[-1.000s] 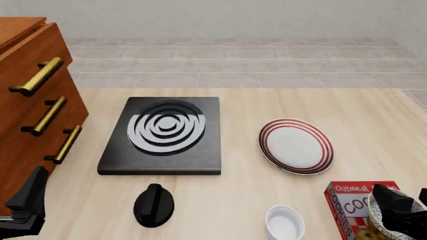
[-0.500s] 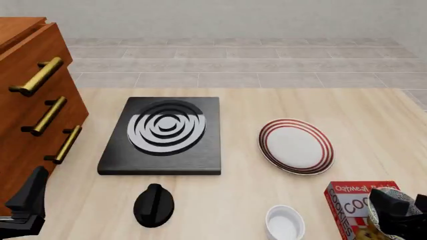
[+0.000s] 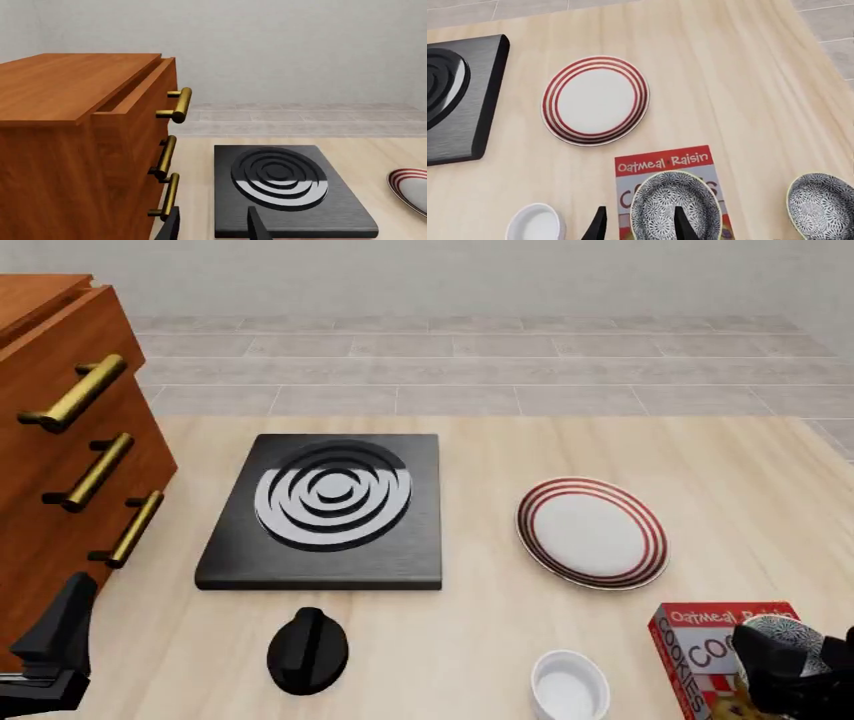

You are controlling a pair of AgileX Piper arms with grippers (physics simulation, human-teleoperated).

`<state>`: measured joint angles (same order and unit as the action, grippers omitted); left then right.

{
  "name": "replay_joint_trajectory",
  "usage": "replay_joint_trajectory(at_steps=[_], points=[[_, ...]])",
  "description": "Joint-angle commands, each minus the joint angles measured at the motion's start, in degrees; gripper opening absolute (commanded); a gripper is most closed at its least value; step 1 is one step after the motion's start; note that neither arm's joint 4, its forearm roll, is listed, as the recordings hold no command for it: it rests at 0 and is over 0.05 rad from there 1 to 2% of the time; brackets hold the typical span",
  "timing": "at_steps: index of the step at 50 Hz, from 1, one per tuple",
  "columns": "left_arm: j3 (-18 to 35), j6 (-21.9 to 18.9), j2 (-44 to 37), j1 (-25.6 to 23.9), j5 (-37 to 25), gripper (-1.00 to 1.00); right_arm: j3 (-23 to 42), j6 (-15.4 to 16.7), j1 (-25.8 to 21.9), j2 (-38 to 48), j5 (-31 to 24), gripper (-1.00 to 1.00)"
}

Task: Pick the akita bowl on the cookies box and place it on the plate.

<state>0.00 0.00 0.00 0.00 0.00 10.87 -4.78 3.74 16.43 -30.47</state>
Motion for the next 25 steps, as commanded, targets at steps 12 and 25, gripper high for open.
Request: replay_joint_trajectory(at_steps=[12,25], points=[[0.0,0.0,0.0,0.0,0.0,1.00,-2.6,0.9,0.4,1.6,2.9,1.00],[0.0,0.0,0.0,0.0,0.0,1.00,-3.1,-0.3,0.0,1.6,2.4,1.00]])
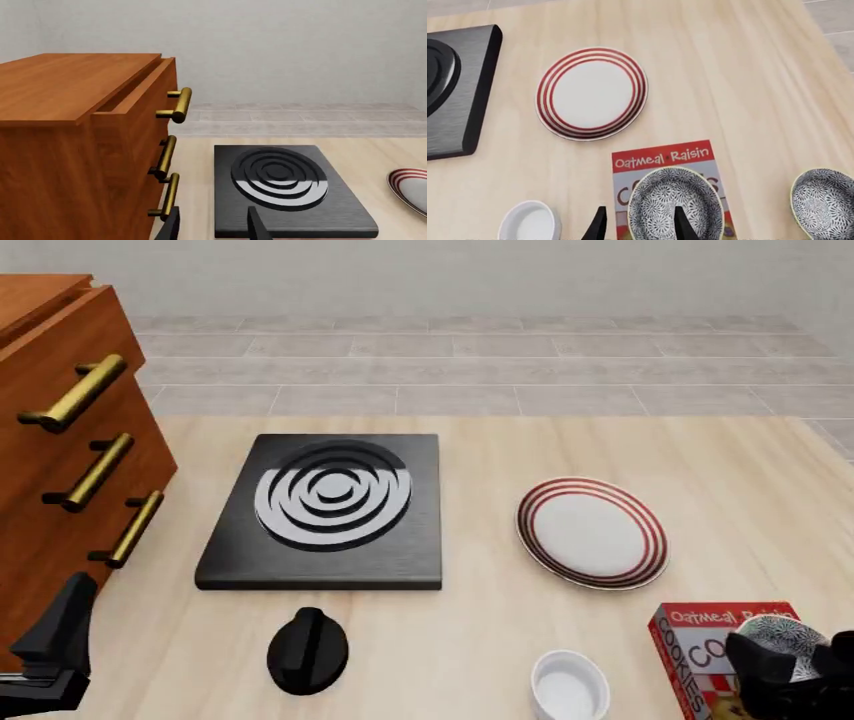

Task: Pick the akita bowl on the cookies box and place it on the plate.

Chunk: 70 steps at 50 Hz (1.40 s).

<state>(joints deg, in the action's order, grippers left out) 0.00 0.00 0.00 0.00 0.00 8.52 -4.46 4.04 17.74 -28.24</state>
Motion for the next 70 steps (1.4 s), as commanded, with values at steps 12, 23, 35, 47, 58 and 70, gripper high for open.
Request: replay_joint_trajectory(at_steps=[12,23,35,47,58,70], points=[[0.0,0.0,0.0,0.0,0.0,1.00,-0.8,-1.3,-1.1,1.3,0.8,1.00],[0.0,0.0,0.0,0.0,0.0,1.00,-1.5,-1.6,-1.6,1.7,1.3,1.00],[0.0,0.0,0.0,0.0,0.0,1.00,-2.0,-1.9,-1.7,2.1,1.6,1.00],[0.0,0.0,0.0,0.0,0.0,1.00,-7.0,-2.6,-0.1,5.5,10.2,1.00],[0.0,0.0,0.0,0.0,0.0,1.00,-8.5,-2.0,-0.5,11.0,17.0,1.00],[0.0,0.0,0.0,0.0,0.0,1.00,-8.5,-1.3,-4.5,10.5,17.8,-1.00]])
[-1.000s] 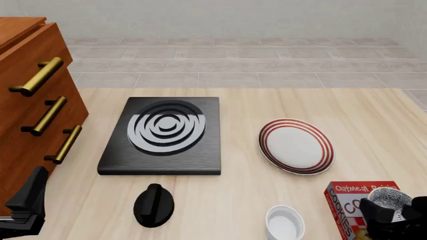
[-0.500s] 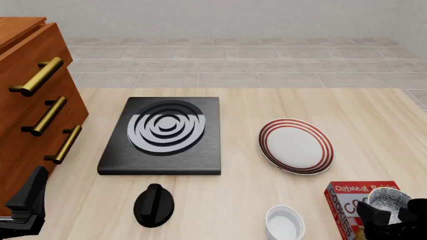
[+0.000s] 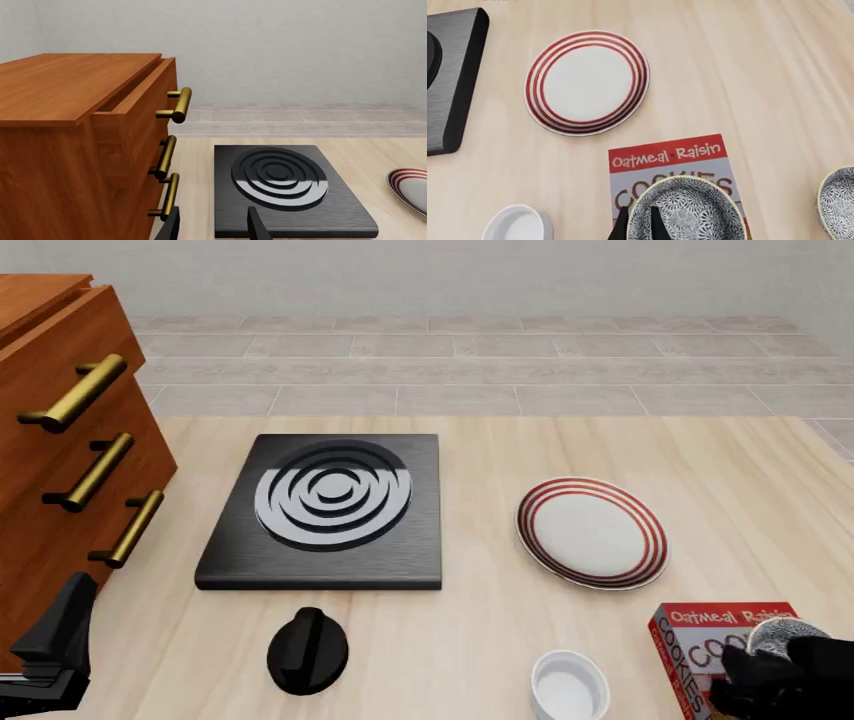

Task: Pick the akita bowl on the cookies box and place it on the plate.

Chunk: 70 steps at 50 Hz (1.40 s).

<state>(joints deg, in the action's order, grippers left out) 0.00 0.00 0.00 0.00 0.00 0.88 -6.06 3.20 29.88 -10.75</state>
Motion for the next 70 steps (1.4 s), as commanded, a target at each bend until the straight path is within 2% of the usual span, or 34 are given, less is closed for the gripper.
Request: replay_joint_trajectory(at_steps=[1,2,10,15,18,19,20,22,23,24,27,29,33,35,38,41,43,49,53,62,70], points=[[0.0,0.0,0.0,0.0,0.0,1.00,-0.9,-2.0,-3.4,0.8,1.4,-1.00],[0.0,0.0,0.0,0.0,0.0,1.00,-0.9,-1.3,-1.4,1.1,1.9,-1.00],[0.0,0.0,0.0,0.0,0.0,1.00,-0.9,-0.1,-2.6,-1.3,0.5,-1.00],[0.0,0.0,0.0,0.0,0.0,1.00,-0.8,3.0,-2.5,-2.5,1.9,-1.00],[0.0,0.0,0.0,0.0,0.0,1.00,-0.4,8.0,-3.0,-2.2,4.3,-1.00],[0.0,0.0,0.0,0.0,0.0,1.00,1.3,8.4,-2.4,-2.8,3.6,-1.00],[0.0,0.0,0.0,0.0,0.0,1.00,2.1,11.2,-3.0,-2.8,3.4,-1.00],[0.0,0.0,0.0,0.0,0.0,1.00,4.0,12.5,-3.0,-3.4,2.4,-1.00],[0.0,0.0,0.0,0.0,0.0,1.00,5.7,15.0,-2.9,-4.4,1.7,-1.00],[0.0,0.0,0.0,0.0,0.0,1.00,6.7,15.0,-2.9,-3.7,1.8,-1.00],[0.0,0.0,0.0,0.0,0.0,1.00,7.4,18.9,-2.7,-3.2,2.6,-1.00],[0.0,0.0,0.0,0.0,0.0,1.00,7.7,18.6,-2.5,-3.0,2.8,-1.00],[0.0,0.0,0.0,0.0,0.0,1.00,9.8,22.6,-2.9,-2.5,4.0,-1.00],[0.0,0.0,0.0,0.0,0.0,1.00,10.5,22.2,-2.8,-1.1,4.9,-1.00],[0.0,0.0,0.0,0.0,0.0,1.00,10.5,24.4,-3.9,1.8,8.3,-1.00],[0.0,0.0,0.0,0.0,0.0,1.00,11.2,24.4,-3.9,3.0,9.3,-1.00],[0.0,0.0,0.0,0.0,0.0,1.00,11.2,26.0,-4.5,3.9,10.8,-1.00],[0.0,0.0,0.0,0.0,0.0,1.00,11.6,27.9,-5.2,8.7,15.4,-1.00],[0.0,0.0,0.0,0.0,0.0,1.00,11.1,31.2,-6.7,11.6,18.7,-1.00],[0.0,0.0,0.0,0.0,0.0,1.00,12.9,32.4,-8.5,18.0,22.6,-1.00],[0.0,0.0,0.0,0.0,0.0,1.00,13.5,35.4,-9.2,24.0,26.3,-1.00]])
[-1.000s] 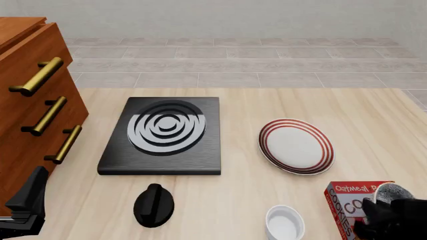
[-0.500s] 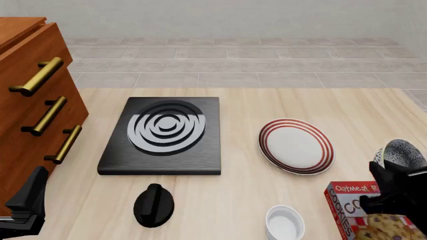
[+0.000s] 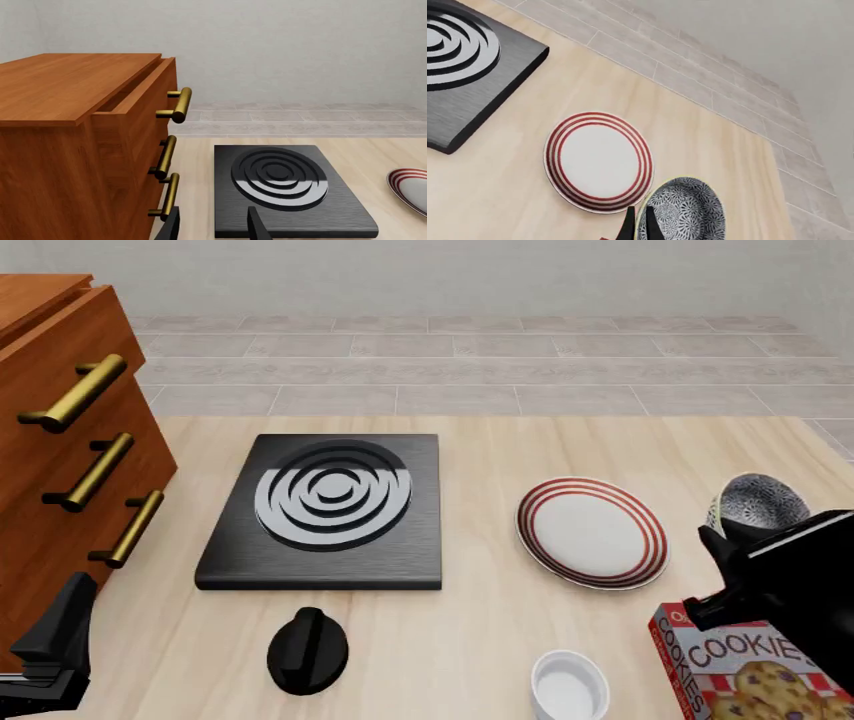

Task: Pick the akita bowl on the cookies box and place it on the plate.

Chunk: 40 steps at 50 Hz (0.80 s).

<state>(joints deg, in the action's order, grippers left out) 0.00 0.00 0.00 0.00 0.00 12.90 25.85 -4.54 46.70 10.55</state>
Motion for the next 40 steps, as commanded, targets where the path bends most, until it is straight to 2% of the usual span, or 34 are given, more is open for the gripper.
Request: replay_joint_trajectory(at_steps=[1,2,3,4,5,7,11,12,17,22,26,30,37,39,40], points=[[0.0,0.0,0.0,0.0,0.0,1.00,1.5,3.5,-1.5,7.2,5.0,-1.00],[0.0,0.0,0.0,0.0,0.0,1.00,2.0,3.5,-1.4,7.5,4.9,-1.00],[0.0,0.0,0.0,0.0,0.0,1.00,1.7,5.0,-1.6,8.3,5.7,-1.00],[0.0,0.0,0.0,0.0,0.0,1.00,2.1,4.5,-1.5,8.6,5.6,-1.00],[0.0,0.0,0.0,0.0,0.0,1.00,2.5,5.9,-1.8,9.3,6.0,-1.00],[0.0,0.0,0.0,0.0,0.0,1.00,2.9,5.5,-1.9,9.5,5.5,-1.00],[0.0,0.0,0.0,0.0,0.0,1.00,3.6,9.5,-3.2,10.2,5.6,-1.00],[0.0,0.0,0.0,0.0,0.0,1.00,4.6,8.4,-3.2,10.3,4.3,-1.00],[0.0,0.0,0.0,0.0,0.0,1.00,6.3,11.2,-3.7,10.9,3.1,-1.00],[0.0,0.0,0.0,0.0,0.0,1.00,8.7,11.9,-4.9,11.7,1.1,-1.00],[0.0,0.0,0.0,0.0,0.0,1.00,9.7,13.1,-5.1,13.7,1.6,-1.00],[0.0,0.0,0.0,0.0,0.0,1.00,11.6,12.7,-5.6,14.7,0.5,-1.00],[0.0,0.0,0.0,0.0,0.0,1.00,12.4,13.1,-5.6,17.4,1.8,-1.00],[0.0,0.0,0.0,0.0,0.0,1.00,13.2,12.5,-5.9,18.0,1.4,-1.00],[0.0,0.0,0.0,0.0,0.0,1.00,15.2,9.1,-6.7,18.8,-0.8,-1.00]])
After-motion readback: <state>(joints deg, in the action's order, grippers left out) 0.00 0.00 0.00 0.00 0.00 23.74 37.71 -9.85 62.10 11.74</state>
